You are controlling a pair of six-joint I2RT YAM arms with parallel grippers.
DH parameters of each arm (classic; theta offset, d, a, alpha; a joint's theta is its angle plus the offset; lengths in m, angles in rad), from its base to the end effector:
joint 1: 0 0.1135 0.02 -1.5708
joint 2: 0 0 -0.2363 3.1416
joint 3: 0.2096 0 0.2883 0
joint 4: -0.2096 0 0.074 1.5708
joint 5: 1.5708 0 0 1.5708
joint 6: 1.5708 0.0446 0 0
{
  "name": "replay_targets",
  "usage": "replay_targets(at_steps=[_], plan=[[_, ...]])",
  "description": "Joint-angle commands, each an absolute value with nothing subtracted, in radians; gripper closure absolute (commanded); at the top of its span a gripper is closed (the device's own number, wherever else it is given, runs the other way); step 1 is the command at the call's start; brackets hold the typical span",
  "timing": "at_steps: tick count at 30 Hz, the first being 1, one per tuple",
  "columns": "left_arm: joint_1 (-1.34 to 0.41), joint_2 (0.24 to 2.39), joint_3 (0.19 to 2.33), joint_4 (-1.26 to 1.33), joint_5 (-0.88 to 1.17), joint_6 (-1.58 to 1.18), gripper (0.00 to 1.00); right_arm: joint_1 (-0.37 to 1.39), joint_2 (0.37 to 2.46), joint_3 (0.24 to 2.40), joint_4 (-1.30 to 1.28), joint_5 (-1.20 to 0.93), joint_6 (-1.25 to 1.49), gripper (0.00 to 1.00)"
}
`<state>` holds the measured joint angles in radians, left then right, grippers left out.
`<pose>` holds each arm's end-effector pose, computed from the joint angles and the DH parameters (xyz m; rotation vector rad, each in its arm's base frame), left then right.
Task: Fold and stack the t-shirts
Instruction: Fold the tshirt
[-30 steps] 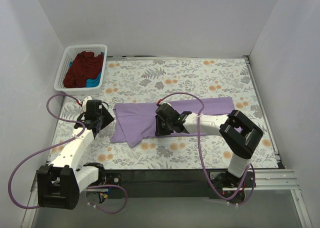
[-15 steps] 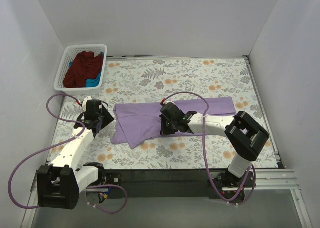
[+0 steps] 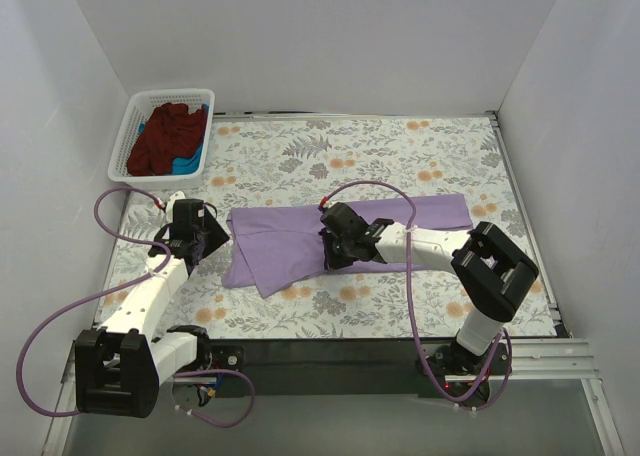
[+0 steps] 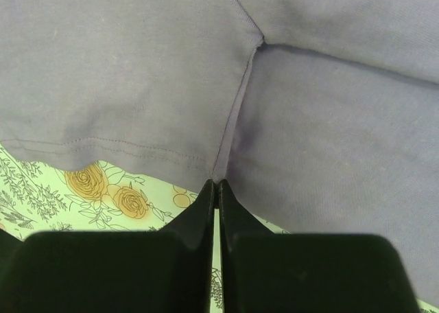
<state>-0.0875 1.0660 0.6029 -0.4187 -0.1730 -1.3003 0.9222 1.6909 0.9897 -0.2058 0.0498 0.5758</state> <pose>0.2595 -0.0151 0.1570 -1.4744 1.9907 -0.4031 0.2286 0.2979 0.1186 -0.4207 2.5326 0.5556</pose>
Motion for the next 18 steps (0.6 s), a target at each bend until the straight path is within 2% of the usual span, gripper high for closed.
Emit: replay_targets(at_steps=[1, 6, 8, 14, 18], plan=[[-0.089, 1.069, 0.624, -0.4, -0.16, -1.285, 0.51, 0.922, 1.671, 1.029, -0.248, 0.075, 0.546, 0.97], [-0.089, 1.077, 0.623, -0.393, -0.132, -1.276, 0.5, 0.92, 1.683, 1.037, -0.261, 0.081, 0.529, 0.95], [-0.089, 1.078, 0.624, -0.388, -0.114, -1.273, 0.5, 0.92, 1.686, 1.054, -0.265, 0.071, 0.512, 0.85], [-0.094, 1.066, 0.633, -0.394, -0.034, -1.276, 0.5, 0.905, 1.637, 1.088, -0.311, 0.155, 0.453, 0.66], [-0.149, 1.081, 0.675, -0.394, -0.012, -1.292, 0.49, 0.803, 1.577, 1.054, -0.348, 0.209, 0.404, 0.62]])
